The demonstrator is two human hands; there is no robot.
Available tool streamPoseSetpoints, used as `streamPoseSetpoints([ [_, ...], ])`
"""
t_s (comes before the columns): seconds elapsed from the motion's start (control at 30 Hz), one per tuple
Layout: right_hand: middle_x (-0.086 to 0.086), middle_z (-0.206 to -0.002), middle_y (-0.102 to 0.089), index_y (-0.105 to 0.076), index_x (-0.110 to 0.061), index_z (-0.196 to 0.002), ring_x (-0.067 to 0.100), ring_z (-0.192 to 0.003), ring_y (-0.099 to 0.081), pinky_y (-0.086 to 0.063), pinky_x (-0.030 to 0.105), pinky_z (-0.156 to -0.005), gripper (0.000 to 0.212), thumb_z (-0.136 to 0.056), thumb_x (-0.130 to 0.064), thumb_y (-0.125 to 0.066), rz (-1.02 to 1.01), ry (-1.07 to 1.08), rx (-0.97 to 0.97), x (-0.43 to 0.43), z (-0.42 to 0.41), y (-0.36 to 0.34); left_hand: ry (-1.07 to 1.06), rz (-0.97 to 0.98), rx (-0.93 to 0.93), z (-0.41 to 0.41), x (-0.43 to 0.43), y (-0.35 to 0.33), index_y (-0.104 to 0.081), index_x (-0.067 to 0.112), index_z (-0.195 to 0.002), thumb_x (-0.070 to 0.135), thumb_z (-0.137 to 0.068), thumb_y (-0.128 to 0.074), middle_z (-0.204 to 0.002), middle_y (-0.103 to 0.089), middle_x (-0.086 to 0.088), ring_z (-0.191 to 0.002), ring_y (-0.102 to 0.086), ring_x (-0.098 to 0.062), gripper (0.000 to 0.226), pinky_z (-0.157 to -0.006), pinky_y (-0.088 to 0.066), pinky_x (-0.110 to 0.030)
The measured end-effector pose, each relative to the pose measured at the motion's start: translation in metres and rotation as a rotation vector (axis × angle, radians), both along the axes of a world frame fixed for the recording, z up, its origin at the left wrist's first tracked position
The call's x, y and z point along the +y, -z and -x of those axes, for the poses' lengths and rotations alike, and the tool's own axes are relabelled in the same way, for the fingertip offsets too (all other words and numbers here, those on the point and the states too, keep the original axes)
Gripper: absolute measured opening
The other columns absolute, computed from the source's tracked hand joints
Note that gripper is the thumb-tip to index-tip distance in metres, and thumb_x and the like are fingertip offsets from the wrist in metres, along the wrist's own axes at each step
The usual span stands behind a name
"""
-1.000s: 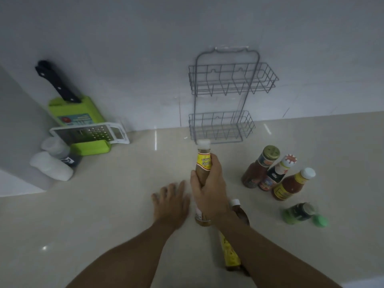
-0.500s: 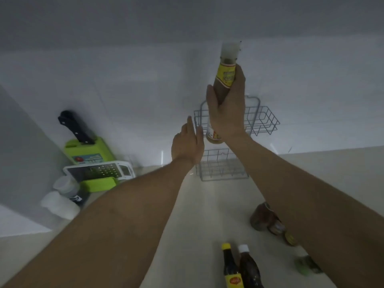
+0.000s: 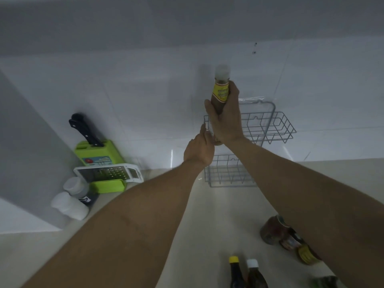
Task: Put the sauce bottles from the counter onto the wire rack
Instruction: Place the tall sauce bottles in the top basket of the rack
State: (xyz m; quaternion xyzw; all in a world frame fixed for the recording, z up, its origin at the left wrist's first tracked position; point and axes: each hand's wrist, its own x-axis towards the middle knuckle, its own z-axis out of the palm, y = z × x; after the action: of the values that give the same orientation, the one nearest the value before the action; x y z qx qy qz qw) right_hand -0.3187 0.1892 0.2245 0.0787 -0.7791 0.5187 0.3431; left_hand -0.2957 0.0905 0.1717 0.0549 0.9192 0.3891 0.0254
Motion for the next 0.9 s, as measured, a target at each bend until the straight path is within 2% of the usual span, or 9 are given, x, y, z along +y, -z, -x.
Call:
streamPoseSetpoints([
  [0.07,0.009,-0.128,-0.054,-0.031,-0.01,-0.144,0.02,-0.112,-0.058,-0.054,0.043,-0.094,0.068,-0.09,-0.028,-0.068,0.028,-0.019,-0.044,0.001,0.001,0.001,-0.003,-0.011,0.019,0.0,0.0,0.002,-0.02,0.025,-0.162,0.036,-0.11,-0.012,-0.143,-0.061,-0.011,-0.124,-0.061,-0.035,0.054,-0.108,-0.046,-0.048],
  [0.17,0.006,-0.125,-0.058,-0.035,-0.012,-0.14,0.018,-0.11,-0.06,-0.054,0.033,-0.094,0.073,-0.083,-0.035,-0.075,0.016,-0.043,-0.148,0.005,-0.002,0.001,0.004,0.023,0.059,0.0,0.002,0.003,-0.024,0.024,-0.16,0.033,-0.11,-0.015,-0.132,-0.066,-0.009,-0.112,-0.065,-0.032,0.052,-0.096,-0.048,-0.041],
  [0.23,0.007,-0.122,-0.059,-0.039,-0.012,-0.136,0.02,-0.108,-0.06,-0.054,0.035,-0.092,0.076,-0.078,-0.038,-0.08,-0.001,-0.044,-0.249,0.009,-0.007,0.008,0.005,0.017,0.035,-0.001,0.002,0.002,-0.028,0.025,-0.158,0.035,-0.11,-0.014,-0.12,-0.067,-0.006,-0.105,-0.065,-0.029,0.051,-0.092,-0.05,-0.04],
  [0.33,0.008,-0.115,-0.062,-0.044,-0.012,-0.127,0.026,-0.1,-0.063,-0.055,0.045,-0.088,0.071,-0.076,-0.048,-0.078,-0.205,0.068,-0.368,0.013,-0.017,0.024,0.053,0.076,0.036,0.0,-0.002,0.001,-0.032,0.018,-0.155,0.03,-0.111,-0.017,-0.124,-0.067,-0.015,-0.107,-0.065,-0.036,0.048,-0.096,-0.053,-0.051],
  [0.43,0.005,-0.103,-0.065,-0.045,-0.013,-0.118,0.028,-0.087,-0.066,-0.055,0.04,-0.077,0.065,-0.08,-0.06,-0.068,-0.348,0.23,-0.367,0.011,-0.021,0.029,0.084,0.127,0.065,-0.002,-0.004,0.001,-0.018,0.017,-0.161,0.027,-0.111,-0.021,-0.121,-0.067,-0.017,-0.102,-0.066,-0.037,0.05,-0.092,-0.055,-0.051],
  [0.5,0.005,-0.102,-0.066,-0.046,-0.013,-0.118,0.028,-0.086,-0.066,-0.054,0.037,-0.074,0.065,-0.081,-0.063,-0.065,-0.327,0.24,-0.392,0.008,-0.022,0.028,0.099,0.149,0.073,-0.004,-0.004,0.002,-0.009,0.016,-0.162,0.026,-0.111,-0.022,-0.124,-0.065,-0.017,-0.105,-0.066,-0.037,0.054,-0.096,-0.053,-0.052],
  [0.67,0.004,-0.103,-0.069,-0.054,-0.015,-0.118,0.026,-0.09,-0.067,-0.056,0.038,-0.081,0.063,-0.082,-0.065,-0.063,-0.26,0.259,-0.455,0.002,-0.025,0.028,0.087,0.15,0.03,-0.001,-0.004,0.003,-0.009,0.017,-0.163,0.022,-0.111,-0.022,-0.133,-0.06,-0.02,-0.118,-0.06,-0.037,0.055,-0.107,-0.046,-0.051],
  [0.77,0.005,-0.105,-0.07,-0.054,-0.013,-0.119,0.026,-0.092,-0.067,-0.056,0.039,-0.083,0.063,-0.082,-0.064,-0.064,-0.261,0.257,-0.49,0.0,-0.026,0.027,0.057,0.176,0.014,0.0,-0.004,0.005,-0.02,0.014,-0.161,0.021,-0.11,-0.025,-0.131,-0.062,-0.02,-0.116,-0.061,-0.037,0.052,-0.105,-0.047,-0.052],
  [0.9,0.006,-0.105,-0.069,-0.054,-0.012,-0.119,0.027,-0.094,-0.067,-0.056,0.041,-0.084,0.066,-0.082,-0.066,-0.062,-0.294,0.252,-0.548,0.001,-0.03,0.027,0.039,0.085,-0.026,-0.003,-0.002,0.005,-0.039,0.007,-0.151,0.024,-0.111,-0.024,-0.129,-0.064,-0.024,-0.117,-0.061,-0.041,0.046,-0.105,-0.047,-0.055],
])
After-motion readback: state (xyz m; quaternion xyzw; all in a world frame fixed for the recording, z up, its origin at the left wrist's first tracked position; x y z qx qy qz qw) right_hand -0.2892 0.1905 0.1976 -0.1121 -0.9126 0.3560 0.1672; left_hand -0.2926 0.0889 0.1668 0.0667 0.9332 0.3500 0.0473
